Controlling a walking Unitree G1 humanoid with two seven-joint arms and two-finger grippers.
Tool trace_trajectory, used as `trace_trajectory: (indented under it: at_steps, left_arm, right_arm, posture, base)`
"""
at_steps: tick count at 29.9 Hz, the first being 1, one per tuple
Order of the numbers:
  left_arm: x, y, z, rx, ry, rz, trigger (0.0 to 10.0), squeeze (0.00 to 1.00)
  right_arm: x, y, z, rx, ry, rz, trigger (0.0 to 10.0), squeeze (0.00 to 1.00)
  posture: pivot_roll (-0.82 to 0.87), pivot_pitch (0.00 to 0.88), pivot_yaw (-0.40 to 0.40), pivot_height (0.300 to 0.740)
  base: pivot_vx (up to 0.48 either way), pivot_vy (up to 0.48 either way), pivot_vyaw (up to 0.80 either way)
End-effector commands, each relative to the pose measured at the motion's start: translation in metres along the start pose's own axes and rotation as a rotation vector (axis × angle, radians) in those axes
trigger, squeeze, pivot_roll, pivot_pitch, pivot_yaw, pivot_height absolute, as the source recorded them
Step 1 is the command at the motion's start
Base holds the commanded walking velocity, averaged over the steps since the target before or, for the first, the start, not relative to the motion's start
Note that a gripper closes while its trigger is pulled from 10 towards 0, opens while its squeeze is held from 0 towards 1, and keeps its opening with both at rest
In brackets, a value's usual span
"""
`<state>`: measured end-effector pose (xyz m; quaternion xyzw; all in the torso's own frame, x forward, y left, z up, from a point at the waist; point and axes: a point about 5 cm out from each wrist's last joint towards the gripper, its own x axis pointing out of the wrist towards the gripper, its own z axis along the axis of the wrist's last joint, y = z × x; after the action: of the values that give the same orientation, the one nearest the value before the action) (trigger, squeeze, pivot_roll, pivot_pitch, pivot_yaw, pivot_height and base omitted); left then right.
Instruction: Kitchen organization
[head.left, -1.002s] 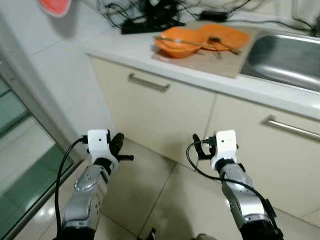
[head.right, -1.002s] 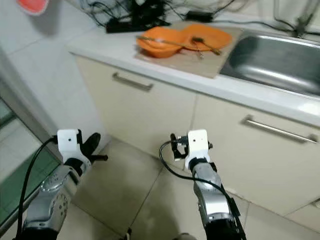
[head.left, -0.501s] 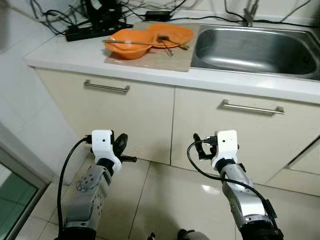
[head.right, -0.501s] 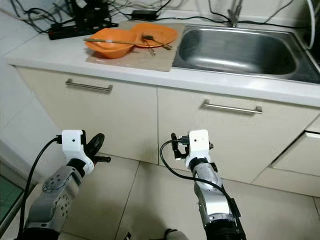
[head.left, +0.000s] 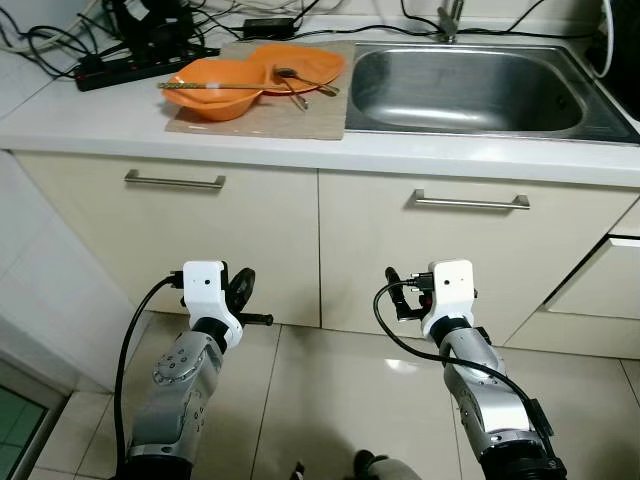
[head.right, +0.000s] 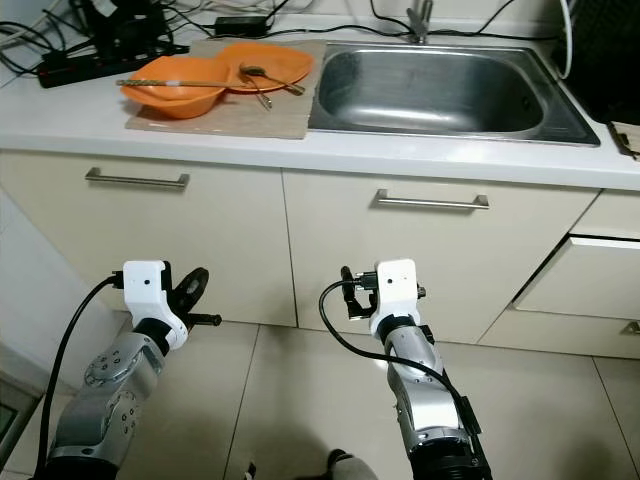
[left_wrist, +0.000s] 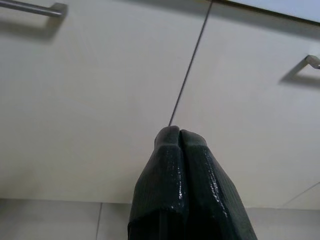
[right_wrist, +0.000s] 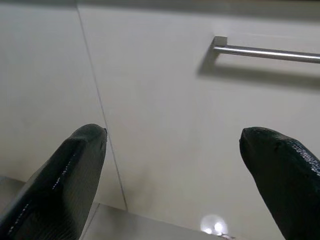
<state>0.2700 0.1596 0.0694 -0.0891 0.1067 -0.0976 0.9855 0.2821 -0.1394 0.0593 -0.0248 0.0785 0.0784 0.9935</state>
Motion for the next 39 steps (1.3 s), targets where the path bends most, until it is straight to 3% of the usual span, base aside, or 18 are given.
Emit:
trace_trajectory:
  at_steps: [1, 11, 12, 17, 31, 36, 39]
  left_arm:
    - [0.002, 0.001, 0.0, 0.009, 0.001, -0.004, 10.0, 0.0]
    - [0.006, 0.002, 0.005, 0.037, -0.021, 0.021, 10.0, 0.0]
    - [0.006, 0.002, 0.006, 0.04, -0.027, 0.023, 10.0, 1.0]
    - [0.009, -0.001, 0.014, 0.068, -0.057, 0.022, 10.0, 1.0]
    - [0.01, -0.001, 0.013, 0.038, -0.051, -0.006, 10.0, 1.0]
    - [0.009, 0.016, 0.014, -0.087, -0.071, 0.095, 10.0, 1.0]
    - [0.008, 0.021, 0.02, -0.096, -0.106, 0.125, 10.0, 1.0]
  right_arm:
    - [0.002, 0.002, 0.003, -0.031, -0.014, 0.005, 10.0, 0.0]
    - [0.005, -0.001, 0.002, -0.045, 0.008, -0.028, 10.0, 0.0]
    - [0.005, -0.001, 0.002, -0.047, 0.007, -0.028, 10.0, 0.0]
    - [0.007, -0.001, 0.003, -0.054, 0.008, -0.036, 10.0, 0.0]
    - [0.006, -0.002, 0.003, -0.048, 0.003, -0.048, 10.0, 0.0]
    - [0.004, -0.008, 0.011, 0.006, -0.048, -0.07, 10.0, 0.0]
    - [0.003, -0.013, 0.016, 0.051, -0.092, -0.091, 10.0, 0.0]
  posture:
    - [-0.06, 0.013, 0.059, 0.74]
    - [-0.06, 0.0, 0.059, 0.74]
    - [-0.06, 0.0, 0.059, 0.74]
    - [-0.06, 0.0, 0.06, 0.74]
    - [-0.07, 0.0, 0.066, 0.74]
    - [-0.07, 0.001, 0.065, 0.74]
    - [-0.07, 0.003, 0.064, 0.74]
  base:
    - [0.0, 0.0, -0.73]
    - [0.0, 0.0, 0.0]
    - [0.0, 0.0, 0.0]
    - [0.0, 0.0, 0.0]
    - [0.0, 0.0, 0.0]
    - [0.0, 0.0, 0.0]
    - [0.0, 0.0, 0.0]
